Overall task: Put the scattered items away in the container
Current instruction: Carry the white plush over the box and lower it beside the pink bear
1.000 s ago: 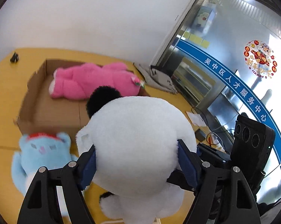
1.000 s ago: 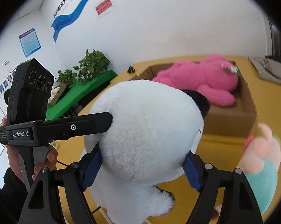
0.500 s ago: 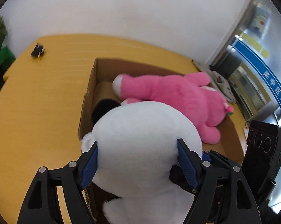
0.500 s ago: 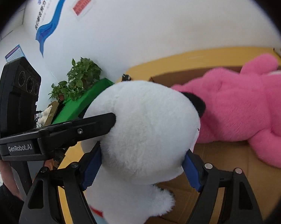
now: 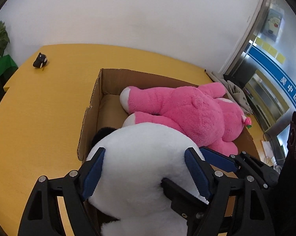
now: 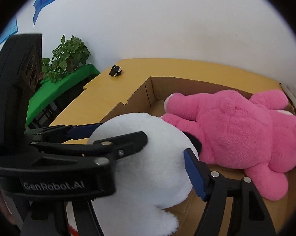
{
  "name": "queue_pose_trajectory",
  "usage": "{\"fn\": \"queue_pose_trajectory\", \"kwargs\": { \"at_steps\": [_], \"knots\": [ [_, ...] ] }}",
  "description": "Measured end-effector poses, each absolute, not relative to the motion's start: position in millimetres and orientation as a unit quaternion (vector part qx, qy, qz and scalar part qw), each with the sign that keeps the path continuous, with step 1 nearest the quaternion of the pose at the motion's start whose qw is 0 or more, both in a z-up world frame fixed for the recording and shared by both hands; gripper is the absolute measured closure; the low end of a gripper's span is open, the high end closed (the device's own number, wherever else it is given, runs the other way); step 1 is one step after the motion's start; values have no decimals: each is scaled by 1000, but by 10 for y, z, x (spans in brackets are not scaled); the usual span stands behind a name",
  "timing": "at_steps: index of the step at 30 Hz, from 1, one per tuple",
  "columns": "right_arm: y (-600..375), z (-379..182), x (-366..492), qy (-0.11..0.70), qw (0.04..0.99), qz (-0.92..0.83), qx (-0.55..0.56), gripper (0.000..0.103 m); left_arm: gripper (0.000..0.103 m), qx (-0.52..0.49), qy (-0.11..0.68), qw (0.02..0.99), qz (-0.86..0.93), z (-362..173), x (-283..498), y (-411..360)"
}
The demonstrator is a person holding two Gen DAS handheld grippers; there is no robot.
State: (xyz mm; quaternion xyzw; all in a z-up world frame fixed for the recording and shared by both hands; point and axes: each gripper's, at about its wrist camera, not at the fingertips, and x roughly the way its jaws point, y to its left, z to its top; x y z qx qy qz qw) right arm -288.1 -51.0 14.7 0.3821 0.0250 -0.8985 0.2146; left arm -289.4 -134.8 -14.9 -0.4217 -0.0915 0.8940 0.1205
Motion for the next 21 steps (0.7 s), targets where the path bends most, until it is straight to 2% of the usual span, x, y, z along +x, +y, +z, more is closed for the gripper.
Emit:
{"fn": "queue_pose_trajectory", "kwargs": {
  "at_steps": [2,4,8,11,14,21],
  "knots": [
    [-490,85,-2871,30,205,-896,393,32,18,-428,-81,123,892,-198,-2901,-1334],
    [-410,16,-2894,15,201,-889,412,23,18,-428,-96,130,889,-166,-2860,-1405],
    [-170,63,-2914,-35,249,-854,455,23,19,-426,-114,151,885,-45,-2662,-1549],
    [-249,7,-2851,44,260,-847,462,24,17,-471,-67,138,869,-273,-2757,-1424],
    [-382,-209,-2894,93,253,-837,476,24,4,-488,-55,119,863,-449,-2841,-1389],
    [-558,-457,-2918,119,216,-831,499,25,4,-491,19,94,866,-520,-2828,-1233]
  ]
}}
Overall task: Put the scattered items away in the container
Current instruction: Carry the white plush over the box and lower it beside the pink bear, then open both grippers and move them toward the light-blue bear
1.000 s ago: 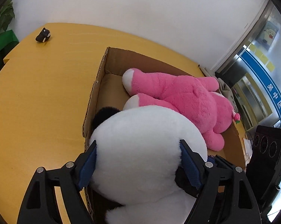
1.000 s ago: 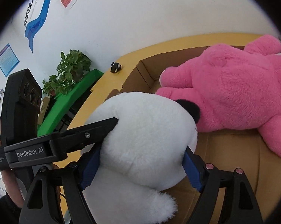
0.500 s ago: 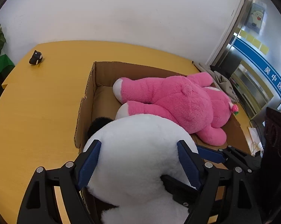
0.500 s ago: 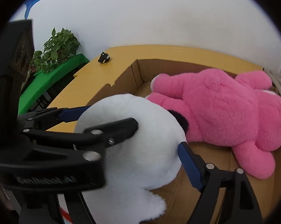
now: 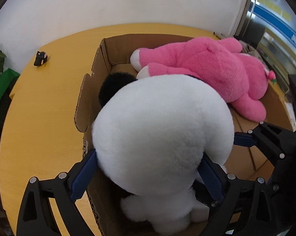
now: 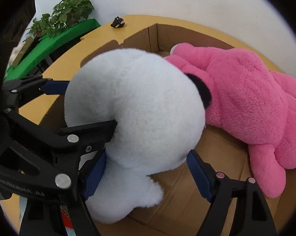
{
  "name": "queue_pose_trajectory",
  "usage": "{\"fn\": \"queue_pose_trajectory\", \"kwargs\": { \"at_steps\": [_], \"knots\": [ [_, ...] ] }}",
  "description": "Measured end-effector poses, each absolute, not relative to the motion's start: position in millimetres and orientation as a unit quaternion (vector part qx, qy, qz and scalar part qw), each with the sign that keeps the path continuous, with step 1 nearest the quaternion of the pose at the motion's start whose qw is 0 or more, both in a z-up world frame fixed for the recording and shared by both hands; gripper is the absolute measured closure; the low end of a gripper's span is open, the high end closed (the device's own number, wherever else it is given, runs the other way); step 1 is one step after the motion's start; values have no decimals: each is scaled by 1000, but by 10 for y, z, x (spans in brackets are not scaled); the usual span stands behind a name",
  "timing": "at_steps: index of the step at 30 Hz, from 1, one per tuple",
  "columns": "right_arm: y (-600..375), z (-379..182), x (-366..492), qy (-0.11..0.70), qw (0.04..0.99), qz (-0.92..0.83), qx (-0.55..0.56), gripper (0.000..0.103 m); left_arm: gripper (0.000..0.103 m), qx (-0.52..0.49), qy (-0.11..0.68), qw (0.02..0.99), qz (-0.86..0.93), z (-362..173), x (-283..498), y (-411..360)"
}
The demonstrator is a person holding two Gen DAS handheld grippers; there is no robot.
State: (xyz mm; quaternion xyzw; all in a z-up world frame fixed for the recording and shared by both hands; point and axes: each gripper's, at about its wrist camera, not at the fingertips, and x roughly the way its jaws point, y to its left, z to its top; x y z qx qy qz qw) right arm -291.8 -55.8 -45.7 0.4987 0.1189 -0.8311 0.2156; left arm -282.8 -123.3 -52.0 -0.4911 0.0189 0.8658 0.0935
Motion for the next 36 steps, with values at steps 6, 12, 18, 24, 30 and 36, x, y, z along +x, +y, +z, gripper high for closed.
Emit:
{"fn": "queue_pose_trajectory", "kwargs": {
  "at_steps": [6,12,18,24,30,36],
  "knots": [
    [-154,-230,-2670,53,241,-834,494,23,20,-500,-48,130,855,-401,-2510,-1432],
    [685,-380,-2295,45,176,-858,481,22,22,-526,5,157,836,-515,-2201,-1153],
    [1035,-379,-1927,19,144,-875,463,22,22,-522,-7,156,839,-507,-1969,-1103],
    [1180,-157,-1616,-9,139,-895,423,21,17,-461,-67,125,876,-71,-1605,-1214],
    [1488,152,-1199,-2,75,-930,360,13,0,-366,-91,97,921,518,-935,-1014],
    [1719,320,-875,7,74,-937,341,12,0,-328,-58,40,942,630,-495,-640]
  ]
}}
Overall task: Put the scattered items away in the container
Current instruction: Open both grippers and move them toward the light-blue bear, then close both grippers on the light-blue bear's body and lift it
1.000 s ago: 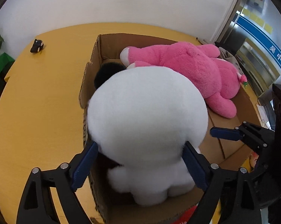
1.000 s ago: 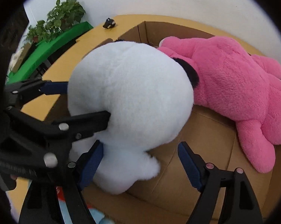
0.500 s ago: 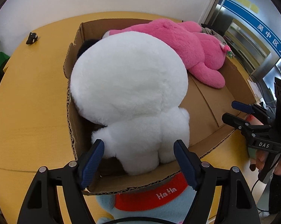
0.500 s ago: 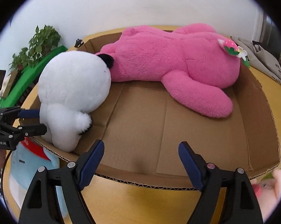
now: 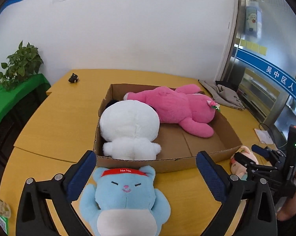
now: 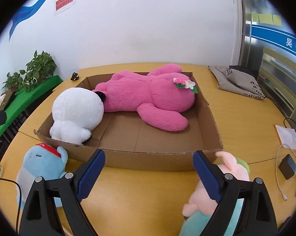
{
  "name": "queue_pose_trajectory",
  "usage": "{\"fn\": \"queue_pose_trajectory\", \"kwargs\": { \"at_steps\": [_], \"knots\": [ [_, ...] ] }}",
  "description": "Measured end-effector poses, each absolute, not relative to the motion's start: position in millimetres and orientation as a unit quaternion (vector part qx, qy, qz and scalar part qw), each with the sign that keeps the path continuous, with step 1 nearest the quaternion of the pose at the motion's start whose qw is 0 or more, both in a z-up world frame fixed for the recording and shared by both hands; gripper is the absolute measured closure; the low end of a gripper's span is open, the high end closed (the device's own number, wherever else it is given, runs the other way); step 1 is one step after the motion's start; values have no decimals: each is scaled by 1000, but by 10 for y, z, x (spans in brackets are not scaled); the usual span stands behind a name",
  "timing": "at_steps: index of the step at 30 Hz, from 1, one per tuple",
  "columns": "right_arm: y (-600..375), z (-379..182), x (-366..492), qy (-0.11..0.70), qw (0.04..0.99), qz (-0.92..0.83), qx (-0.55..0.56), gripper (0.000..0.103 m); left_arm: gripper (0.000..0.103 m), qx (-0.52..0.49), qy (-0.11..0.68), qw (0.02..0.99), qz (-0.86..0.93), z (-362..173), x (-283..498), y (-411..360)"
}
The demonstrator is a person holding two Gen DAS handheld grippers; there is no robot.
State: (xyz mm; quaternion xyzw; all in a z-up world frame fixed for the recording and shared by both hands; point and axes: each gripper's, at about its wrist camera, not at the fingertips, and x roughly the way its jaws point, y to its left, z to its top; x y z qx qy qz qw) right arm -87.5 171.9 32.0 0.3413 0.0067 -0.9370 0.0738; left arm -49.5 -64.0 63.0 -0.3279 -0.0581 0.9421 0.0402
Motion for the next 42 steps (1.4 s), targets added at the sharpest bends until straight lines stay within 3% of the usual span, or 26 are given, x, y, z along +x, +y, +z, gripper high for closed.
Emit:
{"fn": "queue_pose_trajectory", "kwargs": {
  "at_steps": [24,37,38,41,42],
  "knots": [
    [1677,536,-455,9,71,-944,322,12,0,-331,-80,67,938,490,28,-947],
    [816,-216,-685,-67,217,-862,452,12,1,-399,-165,125,894,-270,-180,-2021],
    [751,-310,-723,-75,220,-855,465,12,2,-407,-173,122,888,-355,-228,-2108],
    [620,-578,-865,-98,207,-834,502,12,24,-438,-192,120,870,-596,-357,-2285],
    [592,-633,-895,-102,206,-830,508,12,26,-448,-195,125,864,-673,-392,-2308]
  ]
}}
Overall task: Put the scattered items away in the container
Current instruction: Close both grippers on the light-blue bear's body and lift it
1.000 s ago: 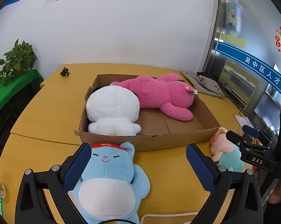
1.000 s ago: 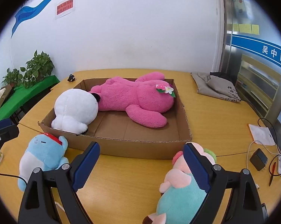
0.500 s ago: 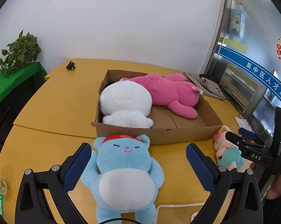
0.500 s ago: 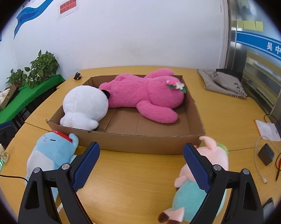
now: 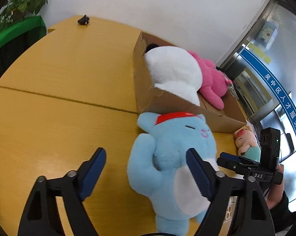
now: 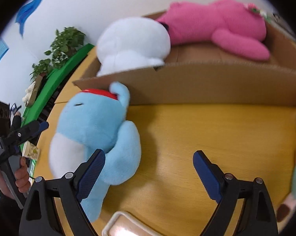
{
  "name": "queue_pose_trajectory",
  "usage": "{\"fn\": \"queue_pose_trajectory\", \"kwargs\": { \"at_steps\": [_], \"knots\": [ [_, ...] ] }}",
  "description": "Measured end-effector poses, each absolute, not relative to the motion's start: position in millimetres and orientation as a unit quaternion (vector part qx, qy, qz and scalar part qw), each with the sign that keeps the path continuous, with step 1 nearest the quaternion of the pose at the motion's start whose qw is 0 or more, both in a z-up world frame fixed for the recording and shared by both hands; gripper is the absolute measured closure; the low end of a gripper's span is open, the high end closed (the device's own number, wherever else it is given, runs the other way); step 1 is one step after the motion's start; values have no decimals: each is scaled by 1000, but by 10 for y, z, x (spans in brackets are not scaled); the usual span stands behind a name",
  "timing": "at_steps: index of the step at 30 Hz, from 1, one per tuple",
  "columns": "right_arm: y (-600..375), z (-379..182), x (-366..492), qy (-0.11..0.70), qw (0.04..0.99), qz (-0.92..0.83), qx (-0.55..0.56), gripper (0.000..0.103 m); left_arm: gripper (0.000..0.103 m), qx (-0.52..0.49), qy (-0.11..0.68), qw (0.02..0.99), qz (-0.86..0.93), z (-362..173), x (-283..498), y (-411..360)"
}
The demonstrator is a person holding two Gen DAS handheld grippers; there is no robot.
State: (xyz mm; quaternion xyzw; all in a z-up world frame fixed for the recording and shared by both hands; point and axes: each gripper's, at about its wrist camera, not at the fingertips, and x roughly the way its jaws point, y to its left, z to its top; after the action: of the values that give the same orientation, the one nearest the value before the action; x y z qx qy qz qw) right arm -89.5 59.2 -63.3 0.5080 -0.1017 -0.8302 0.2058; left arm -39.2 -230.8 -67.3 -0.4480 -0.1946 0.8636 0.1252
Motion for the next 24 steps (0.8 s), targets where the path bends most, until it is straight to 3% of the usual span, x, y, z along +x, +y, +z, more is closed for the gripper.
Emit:
{"fn": "queue_pose_trajectory", "kwargs": {
  "at_steps": [4,6,7,8,10,17,24],
  "knots": [
    [478,-775,-961,-97,207,-821,524,12,26,-489,-199,157,835,-970,-496,-2246],
    [429,-813,-959,-95,215,-818,525,18,30,-492,-202,163,831,-1029,-505,-2192],
    [404,-811,-945,-92,221,-819,522,31,37,-490,-210,173,828,-1019,-498,-2179],
    [387,-815,-939,-95,232,-814,524,49,61,-487,-219,188,824,-999,-488,-2155],
    [350,-826,-919,-101,251,-805,527,69,67,-486,-197,188,830,-935,-453,-2056],
    [467,-595,-781,-83,253,-831,489,81,76,-459,-176,185,851,-553,-230,-1818],
    [943,282,-930,-71,235,-889,386,82,76,-370,-133,214,894,394,-527,-1345]
  ]
}}
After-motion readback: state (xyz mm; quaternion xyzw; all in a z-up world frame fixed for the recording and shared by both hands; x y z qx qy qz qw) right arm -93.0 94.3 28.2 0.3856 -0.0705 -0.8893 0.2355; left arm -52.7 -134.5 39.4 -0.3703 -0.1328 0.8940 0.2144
